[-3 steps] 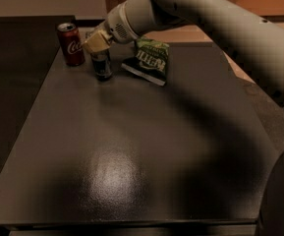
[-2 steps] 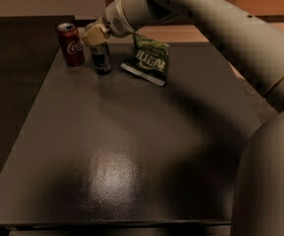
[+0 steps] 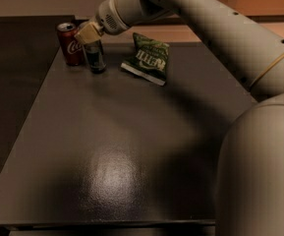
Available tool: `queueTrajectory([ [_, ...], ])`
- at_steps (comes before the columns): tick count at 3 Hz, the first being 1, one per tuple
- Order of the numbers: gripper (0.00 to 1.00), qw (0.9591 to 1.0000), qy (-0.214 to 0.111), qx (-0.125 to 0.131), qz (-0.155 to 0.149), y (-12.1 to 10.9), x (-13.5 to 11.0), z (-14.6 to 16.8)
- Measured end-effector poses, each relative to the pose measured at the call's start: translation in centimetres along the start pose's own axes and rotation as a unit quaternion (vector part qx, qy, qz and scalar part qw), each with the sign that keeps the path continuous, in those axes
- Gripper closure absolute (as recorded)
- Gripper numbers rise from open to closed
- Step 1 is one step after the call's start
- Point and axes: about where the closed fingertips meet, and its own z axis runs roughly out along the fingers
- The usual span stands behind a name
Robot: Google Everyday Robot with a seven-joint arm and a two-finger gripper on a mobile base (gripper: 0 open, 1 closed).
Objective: Move redbull can near coke can
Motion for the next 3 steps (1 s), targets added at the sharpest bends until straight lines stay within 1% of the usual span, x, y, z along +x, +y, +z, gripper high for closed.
queueTrajectory([
  [1,0.82,0.9999,0.000,-0.012,0.001,0.5,-0.2,1.0],
  [3,0.36,0.9997,0.008,-0.020,0.013,0.4,1.2,2.2],
])
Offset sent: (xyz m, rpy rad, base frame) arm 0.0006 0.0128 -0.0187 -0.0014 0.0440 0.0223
